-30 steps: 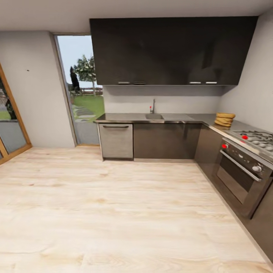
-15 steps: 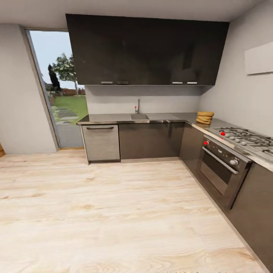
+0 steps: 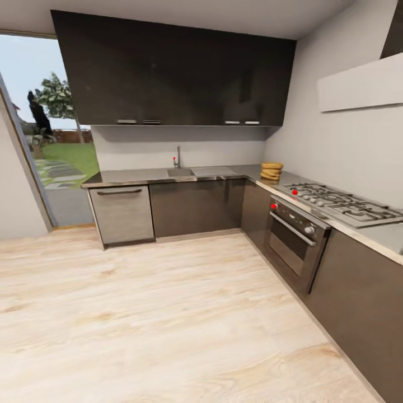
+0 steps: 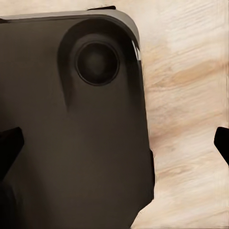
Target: In the kitchen, take the popcorn bag from the countertop, put it into the microwave, and heat it until the popcorn is cooked so the cooked popcorn ends up inside the bag.
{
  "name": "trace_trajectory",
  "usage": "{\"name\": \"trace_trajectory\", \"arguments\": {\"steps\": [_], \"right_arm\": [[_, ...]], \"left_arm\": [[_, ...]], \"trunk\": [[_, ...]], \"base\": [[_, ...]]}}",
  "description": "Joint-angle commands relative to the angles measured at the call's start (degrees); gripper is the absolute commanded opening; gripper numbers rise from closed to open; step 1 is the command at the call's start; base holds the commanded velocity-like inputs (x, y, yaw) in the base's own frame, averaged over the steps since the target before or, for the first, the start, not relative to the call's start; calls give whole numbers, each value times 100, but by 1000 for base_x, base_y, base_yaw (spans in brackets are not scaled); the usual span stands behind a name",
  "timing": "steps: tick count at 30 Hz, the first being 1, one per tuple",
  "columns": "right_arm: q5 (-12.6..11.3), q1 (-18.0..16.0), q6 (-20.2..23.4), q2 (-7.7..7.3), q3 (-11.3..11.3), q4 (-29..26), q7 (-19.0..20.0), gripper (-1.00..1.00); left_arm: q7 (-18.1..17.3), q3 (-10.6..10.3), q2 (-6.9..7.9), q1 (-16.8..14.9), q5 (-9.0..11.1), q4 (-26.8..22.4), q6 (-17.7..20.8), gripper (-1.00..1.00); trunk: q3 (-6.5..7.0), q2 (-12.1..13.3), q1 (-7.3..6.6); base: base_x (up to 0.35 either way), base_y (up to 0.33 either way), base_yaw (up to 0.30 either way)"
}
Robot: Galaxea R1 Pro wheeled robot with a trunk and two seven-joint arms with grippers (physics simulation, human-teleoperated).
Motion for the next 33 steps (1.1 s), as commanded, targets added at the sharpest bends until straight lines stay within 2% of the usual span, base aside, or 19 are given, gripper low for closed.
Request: {"name": "trace_trajectory", "arguments": {"steps": [1, 7, 33], "right_arm": [[-56, -3, -41, 0, -47, -1, -48, 100], [-66, -2, -100, -24, -60, -2, -82, 100], [-67, 0, -136, -19, -52, -5, -68, 100]], "left_arm": [[11, -2, 5, 0, 111, -4, -12, 100], [14, -11, 27, 0, 182, -7, -20, 100], [5, -12, 8, 0, 186, -15, -18, 100]], "trunk": [[-4, -2, 0], [-4, -2, 0], [-4, -2, 0]], "base": [[0, 0, -296], [0, 0, -296], [0, 0, -296]]}}
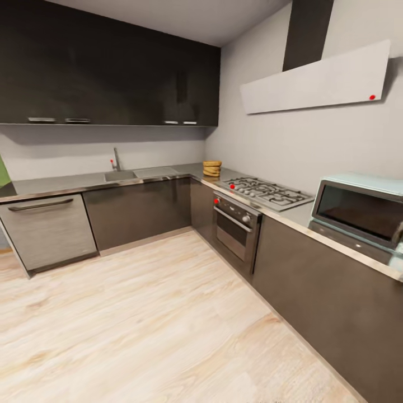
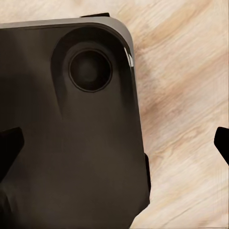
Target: In the kitchen, take the popcorn bag from the countertop, put it into the microwave, and heat it until the popcorn is cooked so the cooked popcorn ends up inside the bag.
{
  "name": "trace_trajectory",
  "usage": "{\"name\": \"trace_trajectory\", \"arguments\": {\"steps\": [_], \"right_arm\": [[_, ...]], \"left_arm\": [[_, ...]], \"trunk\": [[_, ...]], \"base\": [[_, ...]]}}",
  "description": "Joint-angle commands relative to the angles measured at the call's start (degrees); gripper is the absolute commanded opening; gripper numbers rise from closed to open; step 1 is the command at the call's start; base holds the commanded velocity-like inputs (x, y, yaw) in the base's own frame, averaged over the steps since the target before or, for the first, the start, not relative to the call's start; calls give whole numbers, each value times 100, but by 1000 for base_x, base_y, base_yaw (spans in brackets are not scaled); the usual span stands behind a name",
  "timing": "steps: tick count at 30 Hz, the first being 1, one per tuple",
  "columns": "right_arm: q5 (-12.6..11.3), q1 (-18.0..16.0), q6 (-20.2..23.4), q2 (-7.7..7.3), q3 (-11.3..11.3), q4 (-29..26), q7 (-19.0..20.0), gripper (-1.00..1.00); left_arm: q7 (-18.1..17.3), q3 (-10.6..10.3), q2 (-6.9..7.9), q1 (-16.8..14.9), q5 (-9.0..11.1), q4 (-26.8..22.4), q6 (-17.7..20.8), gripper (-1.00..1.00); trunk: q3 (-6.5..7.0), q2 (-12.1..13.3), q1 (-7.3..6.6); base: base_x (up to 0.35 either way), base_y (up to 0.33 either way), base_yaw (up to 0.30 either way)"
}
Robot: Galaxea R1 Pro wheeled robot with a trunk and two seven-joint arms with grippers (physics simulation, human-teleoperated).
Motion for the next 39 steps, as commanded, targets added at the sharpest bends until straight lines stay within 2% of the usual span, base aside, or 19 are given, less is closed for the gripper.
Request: {"name": "trace_trajectory", "arguments": {"steps": [1, 6, 14, 20, 32, 39], "right_arm": [[-38, -2, -31, 1, -28, 3, 7, 100], [18, -2, -26, 1, 6, 3, 8, 100], [71, -5, -18, -15, 59, 3, 90, 100], [501, -2, -22, -9, 46, 3, 120, 100], [531, -5, -40, 14, 25, 3, 106, 100], [481, -4, -31, 20, 4, 3, 90, 100]], "left_arm": [[7, 1, 1, 0, 26, 2, -12, 100], [-11, -10, 15, 0, 32, 8, 5, 100], [-37, -22, 17, 0, 36, 10, 69, 100], [-63, -25, 26, 0, 19, 16, 90, 100], [-58, -60, 9, 0, -20, 16, 171, 100], [-46, -69, 8, 0, -28, 16, 182, 100]], "trunk": [[-4, -2, 0], [-4, -2, 0], [-4, -2, 0], [-4, -2, 0], [-4, -2, 0], [-4, -2, 0]], "base": [[0, 0, -296], [125, 23, -231], [305, 135, -14], [312, 158, 0], [312, 158, -4], [312, 170, -200]]}}
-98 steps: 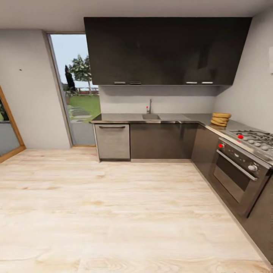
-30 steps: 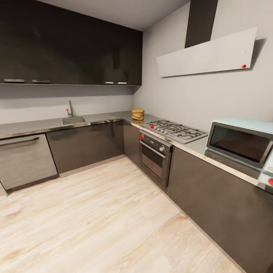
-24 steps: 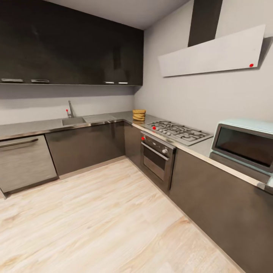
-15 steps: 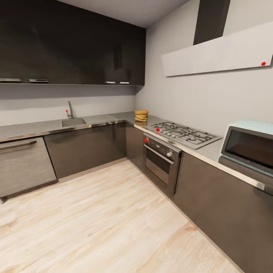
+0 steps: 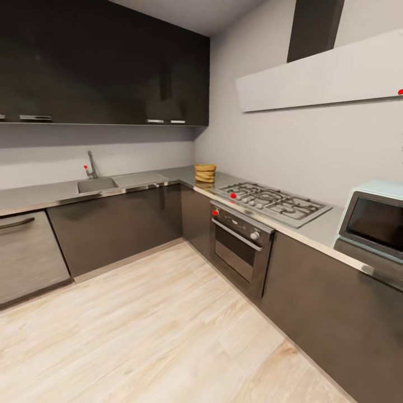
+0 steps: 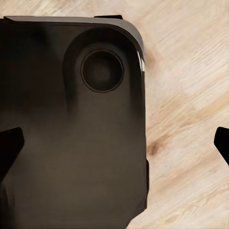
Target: In the kitchen, take the popcorn bag from the countertop, put it into the microwave, and heat it until the popcorn is cooked so the cooked popcorn ends up inside the bag.
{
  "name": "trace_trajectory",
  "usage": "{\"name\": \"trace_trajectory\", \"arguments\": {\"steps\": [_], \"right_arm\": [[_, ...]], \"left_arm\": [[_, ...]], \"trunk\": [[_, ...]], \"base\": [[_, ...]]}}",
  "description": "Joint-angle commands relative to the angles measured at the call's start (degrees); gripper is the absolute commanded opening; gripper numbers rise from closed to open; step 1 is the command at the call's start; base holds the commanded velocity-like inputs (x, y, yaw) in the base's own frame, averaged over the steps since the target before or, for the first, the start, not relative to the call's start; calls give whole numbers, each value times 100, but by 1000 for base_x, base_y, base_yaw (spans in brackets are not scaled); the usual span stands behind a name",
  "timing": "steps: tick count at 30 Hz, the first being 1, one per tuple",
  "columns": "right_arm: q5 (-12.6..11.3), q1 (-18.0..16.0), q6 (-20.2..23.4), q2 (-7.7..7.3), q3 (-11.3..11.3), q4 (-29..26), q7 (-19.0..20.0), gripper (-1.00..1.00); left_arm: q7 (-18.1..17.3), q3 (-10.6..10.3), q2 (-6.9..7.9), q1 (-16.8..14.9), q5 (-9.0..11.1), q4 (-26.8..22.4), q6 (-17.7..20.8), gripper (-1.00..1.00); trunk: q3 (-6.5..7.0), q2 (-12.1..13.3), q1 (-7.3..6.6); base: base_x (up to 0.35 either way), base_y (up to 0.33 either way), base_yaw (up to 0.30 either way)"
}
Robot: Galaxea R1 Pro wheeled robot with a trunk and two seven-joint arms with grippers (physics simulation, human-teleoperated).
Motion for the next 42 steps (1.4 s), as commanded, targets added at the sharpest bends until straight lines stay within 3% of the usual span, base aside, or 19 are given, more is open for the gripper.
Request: {"name": "trace_trajectory", "arguments": {"steps": [1, 15, 42], "right_arm": [[9, 0, -24, 1, -32, 3, -9, 100], [-11, 1, -29, -6, -39, 3, -11, 100], [-49, 0, -24, -17, -45, 3, -11, 100]], "left_arm": [[5, -1, 0, 0, 36, -1, -17, 100], [37, 3, -4, 0, 50, -1, -102, 100], [45, 63, -1, 0, 83, -1, -204, 100]], "trunk": [[-4, -2, 3], [-4, -2, 3], [-4, -2, 3]], "base": [[309, 193, -241], [293, 181, -246], [8, 1, -293]]}}
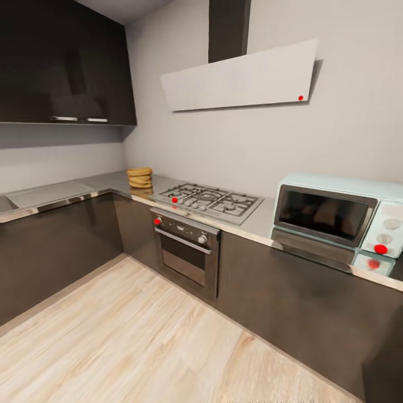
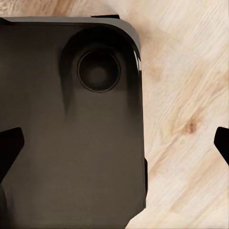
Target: In the kitchen, take the popcorn bag from the countertop, put it into the microwave, and heat it until the popcorn is cooked so the cooked popcorn ends up inside the bag.
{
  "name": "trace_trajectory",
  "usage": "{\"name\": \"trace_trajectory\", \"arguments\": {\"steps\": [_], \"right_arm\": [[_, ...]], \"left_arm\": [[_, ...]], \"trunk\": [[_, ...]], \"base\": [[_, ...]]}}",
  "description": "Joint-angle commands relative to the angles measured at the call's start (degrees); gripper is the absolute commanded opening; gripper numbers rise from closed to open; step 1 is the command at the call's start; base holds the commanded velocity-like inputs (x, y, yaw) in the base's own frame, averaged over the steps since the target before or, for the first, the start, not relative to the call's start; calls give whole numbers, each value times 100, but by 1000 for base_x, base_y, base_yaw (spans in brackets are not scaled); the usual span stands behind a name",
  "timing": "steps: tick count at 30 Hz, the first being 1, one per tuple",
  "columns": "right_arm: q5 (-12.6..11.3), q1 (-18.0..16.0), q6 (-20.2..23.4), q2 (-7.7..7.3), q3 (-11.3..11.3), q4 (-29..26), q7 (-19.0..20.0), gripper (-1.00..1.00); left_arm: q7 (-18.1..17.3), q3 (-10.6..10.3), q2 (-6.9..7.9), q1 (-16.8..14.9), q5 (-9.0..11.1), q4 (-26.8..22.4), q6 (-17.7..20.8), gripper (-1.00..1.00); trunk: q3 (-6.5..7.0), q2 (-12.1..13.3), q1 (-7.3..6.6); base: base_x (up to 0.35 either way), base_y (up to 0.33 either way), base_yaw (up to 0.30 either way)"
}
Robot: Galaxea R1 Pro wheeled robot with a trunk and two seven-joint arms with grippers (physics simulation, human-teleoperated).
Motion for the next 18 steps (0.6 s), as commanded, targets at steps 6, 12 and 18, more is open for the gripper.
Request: {"name": "trace_trajectory", "arguments": {"steps": [6, 12, 18], "right_arm": [[2, -2, -25, 1, -29, 3, -3, 100], [28, -1, -25, 8, -24, 3, 2, 100], [70, -1, -25, 9, -4, 3, 4, 100]], "left_arm": [[7, 2, 0, 0, 27, -1, -11, 100], [7, 2, 8, 0, 35, -1, -11, 100], [11, 2, 22, 0, 39, -1, -13, 100]], "trunk": [[-4, -2, 0], [-4, -2, 0], [-4, -2, 0]], "base": [[0, 0, -294], [0, 0, -294], [0, 0, -294]]}}
